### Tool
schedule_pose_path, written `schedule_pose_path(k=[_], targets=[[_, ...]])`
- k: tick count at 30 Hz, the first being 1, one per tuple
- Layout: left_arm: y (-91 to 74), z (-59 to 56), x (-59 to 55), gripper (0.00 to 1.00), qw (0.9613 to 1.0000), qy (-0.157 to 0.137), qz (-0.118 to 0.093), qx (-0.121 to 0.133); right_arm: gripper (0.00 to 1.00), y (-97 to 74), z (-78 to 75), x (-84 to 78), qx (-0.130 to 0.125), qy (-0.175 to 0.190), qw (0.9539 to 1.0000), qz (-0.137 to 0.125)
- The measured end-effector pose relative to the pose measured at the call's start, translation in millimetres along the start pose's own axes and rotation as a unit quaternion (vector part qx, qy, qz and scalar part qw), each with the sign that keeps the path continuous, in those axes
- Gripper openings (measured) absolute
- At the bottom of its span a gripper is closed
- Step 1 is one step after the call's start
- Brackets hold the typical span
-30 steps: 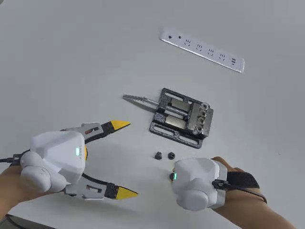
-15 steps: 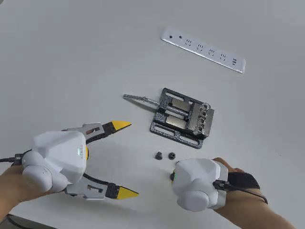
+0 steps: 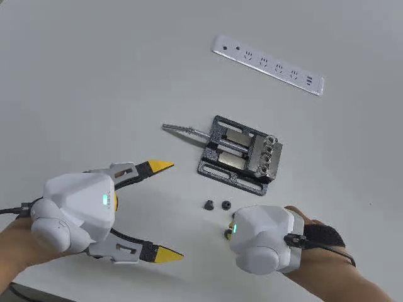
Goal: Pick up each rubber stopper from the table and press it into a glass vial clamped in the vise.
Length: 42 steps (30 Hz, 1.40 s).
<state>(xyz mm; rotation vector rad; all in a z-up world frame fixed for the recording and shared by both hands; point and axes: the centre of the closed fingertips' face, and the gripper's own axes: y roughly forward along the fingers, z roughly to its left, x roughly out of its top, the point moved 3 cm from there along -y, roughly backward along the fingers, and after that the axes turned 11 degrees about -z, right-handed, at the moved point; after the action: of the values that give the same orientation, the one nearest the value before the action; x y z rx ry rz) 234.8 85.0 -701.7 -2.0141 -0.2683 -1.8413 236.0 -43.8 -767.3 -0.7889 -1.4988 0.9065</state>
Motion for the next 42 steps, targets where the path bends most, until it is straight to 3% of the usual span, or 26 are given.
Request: schedule_pose_path(k=[24,42], targets=[[3.4,-0.2,-0.2,0.84,1.0000,0.000,0.002,-0.003,0.11,-0.3,1.7,-0.4,0.008,-0.001,1.0000,0.001],[2.7,-1.7,-0.2,0.84,1.0000,-0.004,0.004,-0.001,0.13,3.7,4.4,-1.5,0.013,-0.023,0.9996,0.011]])
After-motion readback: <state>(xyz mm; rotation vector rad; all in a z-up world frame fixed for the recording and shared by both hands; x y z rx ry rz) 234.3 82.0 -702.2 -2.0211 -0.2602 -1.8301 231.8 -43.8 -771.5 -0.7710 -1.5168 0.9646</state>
